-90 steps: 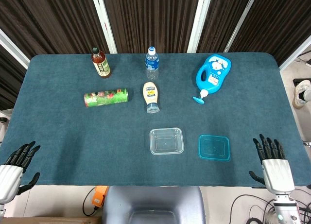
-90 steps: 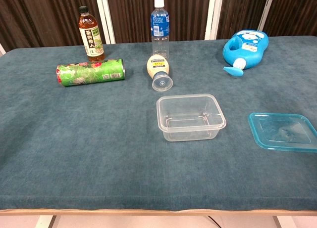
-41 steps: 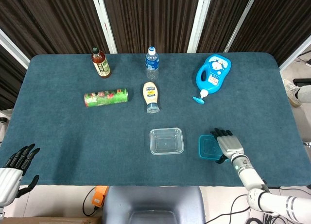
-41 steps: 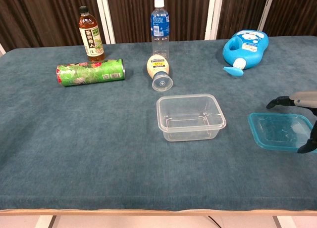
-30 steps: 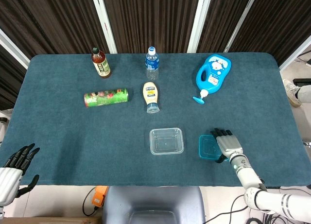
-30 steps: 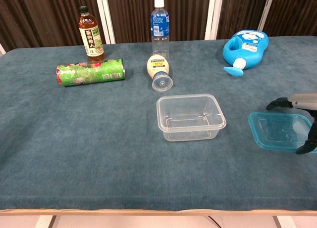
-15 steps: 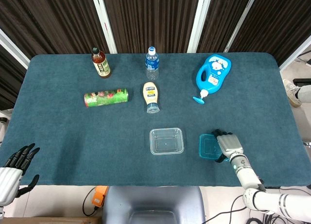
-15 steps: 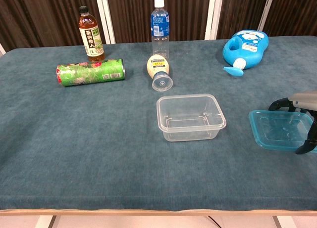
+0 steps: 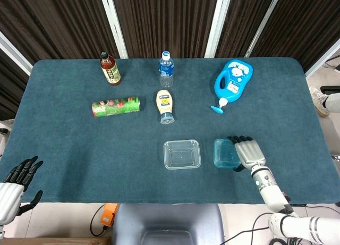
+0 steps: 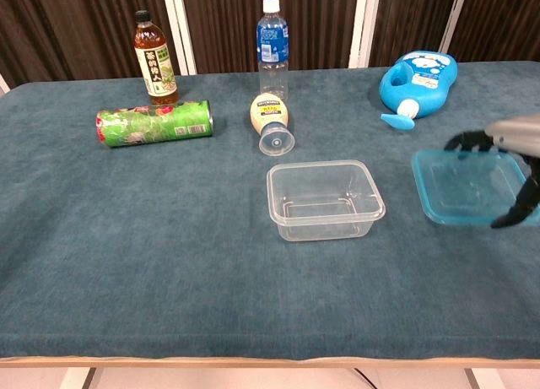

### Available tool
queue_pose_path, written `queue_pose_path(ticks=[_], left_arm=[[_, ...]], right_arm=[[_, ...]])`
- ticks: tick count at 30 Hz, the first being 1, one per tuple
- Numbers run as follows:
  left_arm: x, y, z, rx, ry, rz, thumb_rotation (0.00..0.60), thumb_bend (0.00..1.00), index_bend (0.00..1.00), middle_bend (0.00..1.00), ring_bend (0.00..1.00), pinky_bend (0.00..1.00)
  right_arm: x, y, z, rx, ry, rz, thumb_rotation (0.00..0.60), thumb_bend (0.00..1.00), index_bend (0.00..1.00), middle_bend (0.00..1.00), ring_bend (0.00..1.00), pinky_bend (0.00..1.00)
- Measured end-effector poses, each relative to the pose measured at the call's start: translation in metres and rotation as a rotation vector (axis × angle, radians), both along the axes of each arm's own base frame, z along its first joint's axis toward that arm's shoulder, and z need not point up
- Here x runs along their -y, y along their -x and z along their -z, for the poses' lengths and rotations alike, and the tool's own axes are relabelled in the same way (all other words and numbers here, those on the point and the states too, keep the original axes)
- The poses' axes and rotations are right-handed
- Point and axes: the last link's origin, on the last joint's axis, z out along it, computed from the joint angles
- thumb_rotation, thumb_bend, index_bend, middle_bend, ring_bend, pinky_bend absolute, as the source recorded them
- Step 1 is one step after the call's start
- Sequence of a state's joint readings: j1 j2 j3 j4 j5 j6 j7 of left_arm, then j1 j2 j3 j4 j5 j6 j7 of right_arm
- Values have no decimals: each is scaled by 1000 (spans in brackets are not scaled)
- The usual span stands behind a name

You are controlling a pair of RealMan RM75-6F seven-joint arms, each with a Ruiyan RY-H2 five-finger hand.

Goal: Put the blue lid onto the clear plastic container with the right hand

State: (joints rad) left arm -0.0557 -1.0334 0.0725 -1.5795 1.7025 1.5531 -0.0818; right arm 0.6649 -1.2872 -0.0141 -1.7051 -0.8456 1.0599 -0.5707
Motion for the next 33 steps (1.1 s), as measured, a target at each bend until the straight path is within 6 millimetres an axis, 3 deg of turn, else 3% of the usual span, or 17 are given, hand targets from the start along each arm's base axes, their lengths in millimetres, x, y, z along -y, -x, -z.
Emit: queue_pose_path(ticks=[7, 11, 15, 23, 33], left_arm=[[-1, 0, 2, -5, 3, -1, 600, 392, 0, 0, 0, 158], [-1, 0, 2, -6, 3, -2, 600, 391, 0, 0, 0, 158], [-1, 0, 1, -3, 0, -2, 600, 392, 0, 0, 0, 159], [0, 0, -4, 10, -7, 3, 600, 392, 0, 0, 0, 158], [0, 0, -3, 7, -2, 3, 600, 392, 0, 0, 0, 158]], right_arm=[[5, -33, -37, 88, 76, -140, 600, 246, 764, 496, 504, 576], [12, -63, -41, 164, 74, -174, 600, 246, 760, 496, 504, 576], [19, -81, -31, 205, 33, -162, 600, 246, 755, 495, 504, 576], [18, -115, 20, 258, -86, -122, 600, 246, 742, 495, 504, 575], [16, -111, 38, 196, -120, -100, 600, 246, 726, 495, 503, 575]])
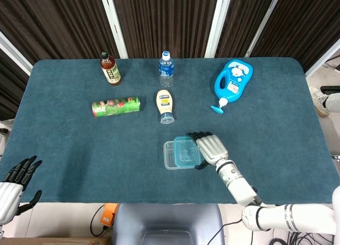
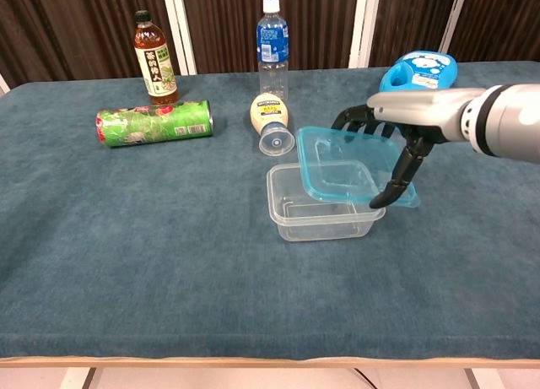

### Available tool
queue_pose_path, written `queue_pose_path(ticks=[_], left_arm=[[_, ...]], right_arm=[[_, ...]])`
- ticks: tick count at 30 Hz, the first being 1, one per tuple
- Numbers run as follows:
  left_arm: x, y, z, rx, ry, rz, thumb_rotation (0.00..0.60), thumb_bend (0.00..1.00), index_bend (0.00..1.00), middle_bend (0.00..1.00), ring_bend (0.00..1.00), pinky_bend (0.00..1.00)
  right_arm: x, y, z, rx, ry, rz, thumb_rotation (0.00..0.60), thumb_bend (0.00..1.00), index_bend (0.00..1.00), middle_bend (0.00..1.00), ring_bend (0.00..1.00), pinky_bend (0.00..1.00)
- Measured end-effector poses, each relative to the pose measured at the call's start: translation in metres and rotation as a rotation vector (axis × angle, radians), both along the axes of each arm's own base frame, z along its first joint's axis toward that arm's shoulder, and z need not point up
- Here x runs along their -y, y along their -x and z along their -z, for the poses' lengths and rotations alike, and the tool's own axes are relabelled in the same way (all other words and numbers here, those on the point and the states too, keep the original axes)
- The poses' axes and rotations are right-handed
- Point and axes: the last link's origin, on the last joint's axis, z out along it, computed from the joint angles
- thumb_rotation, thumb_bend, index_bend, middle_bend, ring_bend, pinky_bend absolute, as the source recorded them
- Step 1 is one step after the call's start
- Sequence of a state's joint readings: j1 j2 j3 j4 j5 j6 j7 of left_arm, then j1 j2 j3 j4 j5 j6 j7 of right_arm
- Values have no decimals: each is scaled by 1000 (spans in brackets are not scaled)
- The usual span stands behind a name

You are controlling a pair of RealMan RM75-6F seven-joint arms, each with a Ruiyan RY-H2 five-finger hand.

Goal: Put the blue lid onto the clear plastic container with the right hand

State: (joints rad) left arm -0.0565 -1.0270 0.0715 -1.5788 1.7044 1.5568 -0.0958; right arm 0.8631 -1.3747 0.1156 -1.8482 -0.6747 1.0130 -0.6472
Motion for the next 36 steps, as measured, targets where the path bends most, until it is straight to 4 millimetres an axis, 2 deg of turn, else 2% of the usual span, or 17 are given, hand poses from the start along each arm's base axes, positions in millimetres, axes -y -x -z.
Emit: queue_pose_path(ticks=[36], left_arm=[[0, -2, 1, 2, 5, 11, 600, 392, 0, 0, 0, 158]], right_arm=[[4, -16, 28, -2, -28, 9, 600, 245, 721, 496, 502, 575]])
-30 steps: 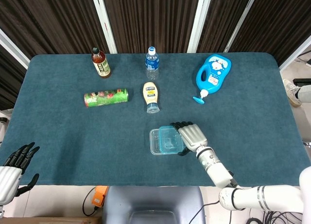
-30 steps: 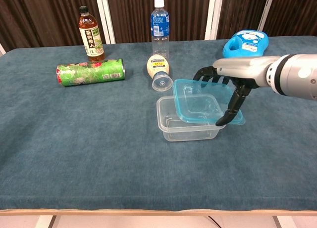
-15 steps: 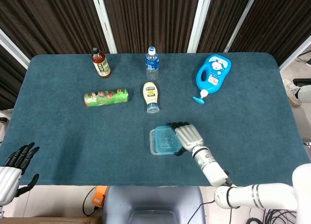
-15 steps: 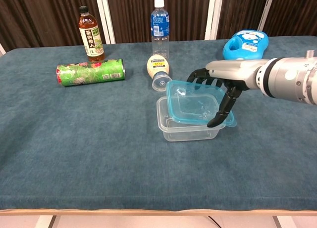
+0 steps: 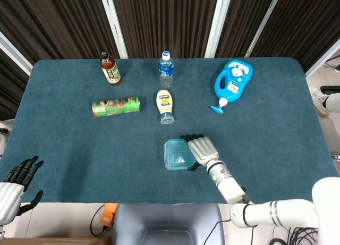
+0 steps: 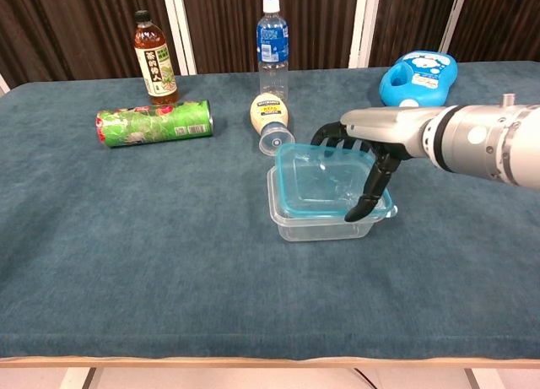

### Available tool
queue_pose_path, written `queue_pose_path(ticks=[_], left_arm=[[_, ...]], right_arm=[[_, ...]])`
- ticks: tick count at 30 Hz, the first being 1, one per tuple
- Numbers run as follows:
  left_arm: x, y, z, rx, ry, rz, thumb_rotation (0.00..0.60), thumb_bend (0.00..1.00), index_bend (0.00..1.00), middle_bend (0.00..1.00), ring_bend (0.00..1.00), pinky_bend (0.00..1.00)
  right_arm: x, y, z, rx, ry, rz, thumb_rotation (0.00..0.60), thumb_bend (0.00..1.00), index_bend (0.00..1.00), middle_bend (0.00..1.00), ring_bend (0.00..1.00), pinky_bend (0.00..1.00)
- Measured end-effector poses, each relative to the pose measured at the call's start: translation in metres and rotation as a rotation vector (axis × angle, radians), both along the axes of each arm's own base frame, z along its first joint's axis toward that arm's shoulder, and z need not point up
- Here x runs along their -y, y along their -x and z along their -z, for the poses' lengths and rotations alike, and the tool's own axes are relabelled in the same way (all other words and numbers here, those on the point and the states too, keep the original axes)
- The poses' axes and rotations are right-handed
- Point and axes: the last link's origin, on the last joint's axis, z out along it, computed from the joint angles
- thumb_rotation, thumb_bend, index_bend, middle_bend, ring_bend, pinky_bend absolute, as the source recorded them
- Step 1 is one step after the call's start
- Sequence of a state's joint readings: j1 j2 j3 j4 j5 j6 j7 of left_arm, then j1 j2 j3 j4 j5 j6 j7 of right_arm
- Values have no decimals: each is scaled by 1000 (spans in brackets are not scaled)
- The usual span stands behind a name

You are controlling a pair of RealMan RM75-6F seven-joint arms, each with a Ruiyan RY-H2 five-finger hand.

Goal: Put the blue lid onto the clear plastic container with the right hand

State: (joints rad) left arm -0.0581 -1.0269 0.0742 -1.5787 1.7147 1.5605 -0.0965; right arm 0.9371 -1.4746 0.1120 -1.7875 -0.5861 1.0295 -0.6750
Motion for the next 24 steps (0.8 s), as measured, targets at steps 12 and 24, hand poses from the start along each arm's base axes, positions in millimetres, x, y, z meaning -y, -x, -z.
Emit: queue_pose_path(ticks=[12, 24], left_arm=[[0, 0, -1, 1, -4, 1, 600, 392, 0, 0, 0, 158], [0, 0, 0, 0, -4, 0, 600, 392, 0, 0, 0, 158]], right_arm=[[-2, 0, 1, -18, 3, -16, 600, 246, 721, 496, 502, 576], [-1, 6, 1, -9, 5, -5, 600, 245, 721, 496, 502, 576]])
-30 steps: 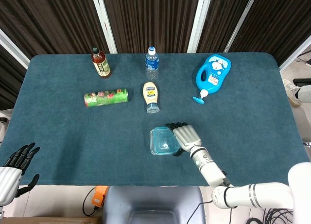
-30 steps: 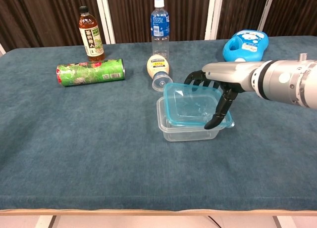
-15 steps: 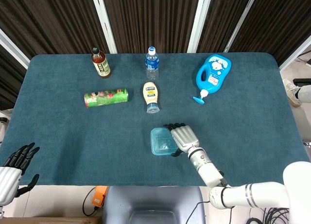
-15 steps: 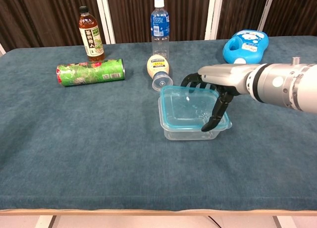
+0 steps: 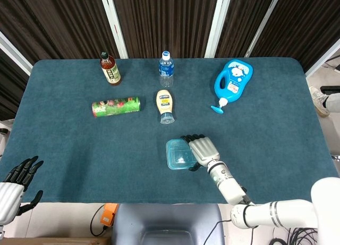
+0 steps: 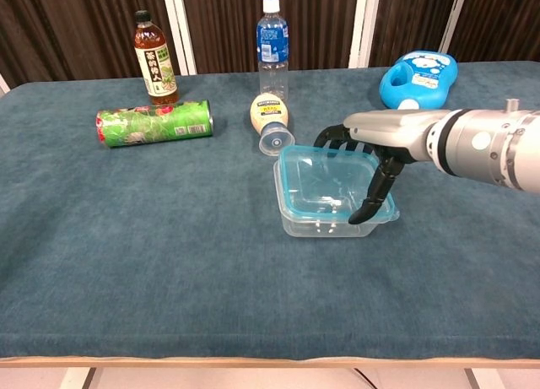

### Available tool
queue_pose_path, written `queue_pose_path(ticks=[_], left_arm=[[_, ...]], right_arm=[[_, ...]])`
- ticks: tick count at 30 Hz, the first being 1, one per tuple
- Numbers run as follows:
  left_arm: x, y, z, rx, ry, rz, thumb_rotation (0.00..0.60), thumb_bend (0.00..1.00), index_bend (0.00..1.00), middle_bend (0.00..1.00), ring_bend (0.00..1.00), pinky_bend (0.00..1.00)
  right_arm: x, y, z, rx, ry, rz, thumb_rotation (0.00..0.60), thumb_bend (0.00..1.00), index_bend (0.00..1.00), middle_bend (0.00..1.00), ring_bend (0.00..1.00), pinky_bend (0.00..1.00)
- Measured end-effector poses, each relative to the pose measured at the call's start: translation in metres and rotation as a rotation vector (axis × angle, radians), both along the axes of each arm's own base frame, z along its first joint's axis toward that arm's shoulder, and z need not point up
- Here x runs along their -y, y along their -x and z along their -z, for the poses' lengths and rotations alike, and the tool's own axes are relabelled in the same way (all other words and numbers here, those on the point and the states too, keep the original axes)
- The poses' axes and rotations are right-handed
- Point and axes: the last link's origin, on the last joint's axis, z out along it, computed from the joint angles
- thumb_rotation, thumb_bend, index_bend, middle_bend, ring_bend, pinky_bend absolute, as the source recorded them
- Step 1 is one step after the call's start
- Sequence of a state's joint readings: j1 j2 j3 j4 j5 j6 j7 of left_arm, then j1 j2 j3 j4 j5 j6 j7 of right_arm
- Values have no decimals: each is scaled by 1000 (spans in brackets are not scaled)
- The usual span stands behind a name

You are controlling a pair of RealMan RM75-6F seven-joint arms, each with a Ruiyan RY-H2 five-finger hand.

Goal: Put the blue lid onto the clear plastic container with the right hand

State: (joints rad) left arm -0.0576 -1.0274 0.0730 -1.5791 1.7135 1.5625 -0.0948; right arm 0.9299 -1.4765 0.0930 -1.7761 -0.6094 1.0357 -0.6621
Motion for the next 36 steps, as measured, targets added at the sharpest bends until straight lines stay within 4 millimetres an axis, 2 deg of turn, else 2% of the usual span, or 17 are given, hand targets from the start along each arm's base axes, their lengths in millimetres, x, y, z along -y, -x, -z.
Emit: queue_pose_path(ticks=[21, 36], left_arm=[[0, 0, -1, 3, 0, 2, 600, 392, 0, 0, 0, 158], [0, 0, -1, 4, 1, 2, 600, 392, 0, 0, 0, 158]], right_arm=[[4, 7, 3, 109, -28, 60, 600, 246, 714, 496, 502, 576], [6, 6, 8, 71, -31, 65, 600, 245, 710, 496, 502, 576]])
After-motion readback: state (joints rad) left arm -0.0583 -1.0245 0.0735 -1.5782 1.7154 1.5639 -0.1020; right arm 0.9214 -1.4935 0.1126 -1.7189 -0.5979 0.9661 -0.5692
